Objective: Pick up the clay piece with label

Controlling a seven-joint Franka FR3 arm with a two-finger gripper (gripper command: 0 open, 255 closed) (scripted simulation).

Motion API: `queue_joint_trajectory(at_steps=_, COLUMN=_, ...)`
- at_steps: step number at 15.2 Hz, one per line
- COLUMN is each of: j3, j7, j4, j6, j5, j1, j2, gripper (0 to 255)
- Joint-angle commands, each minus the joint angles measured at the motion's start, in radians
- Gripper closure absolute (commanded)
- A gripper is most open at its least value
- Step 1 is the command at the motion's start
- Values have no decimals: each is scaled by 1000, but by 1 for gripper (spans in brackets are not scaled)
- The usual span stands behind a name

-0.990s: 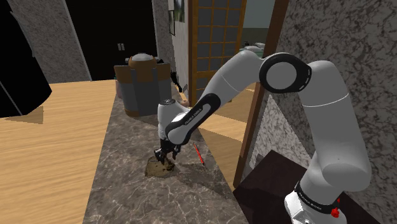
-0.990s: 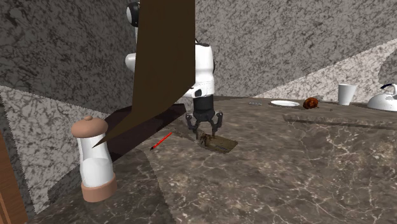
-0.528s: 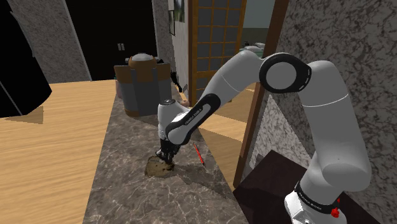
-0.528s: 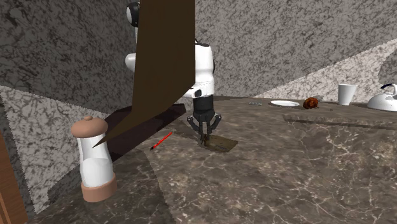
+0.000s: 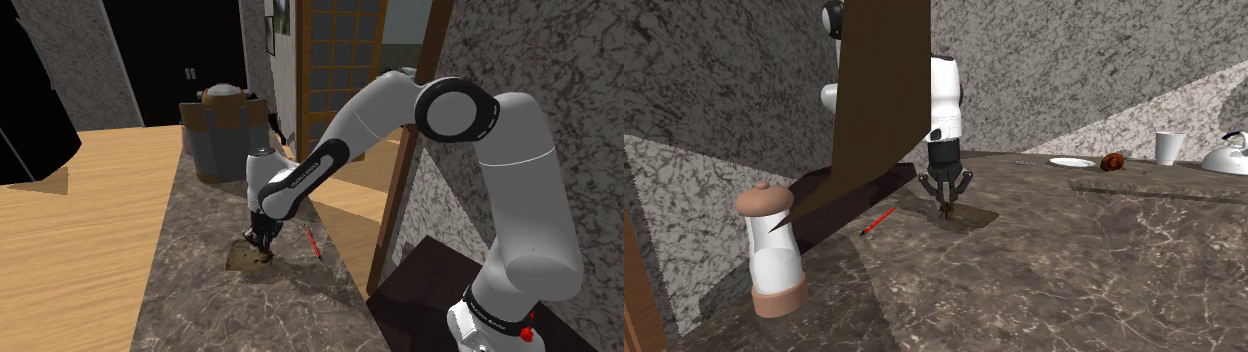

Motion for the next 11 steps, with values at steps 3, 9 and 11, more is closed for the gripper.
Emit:
queue_joint_trajectory(at_steps=3, j3=11, j7=-7, j4=-5, j6=-38, j5=14, j1=-9, j2=-43, gripper=255)
queue_joint_trajectory(at_steps=9, j3=24, j7=-16, j4=2, j6=-98, j5=33, j1=-19, j2=-98, gripper=255)
queue_joint_trajectory(at_steps=11, j3=25, j7=-17, j4=2, j6=-99, j5=34, j1=-19, j2=-99, gripper=255)
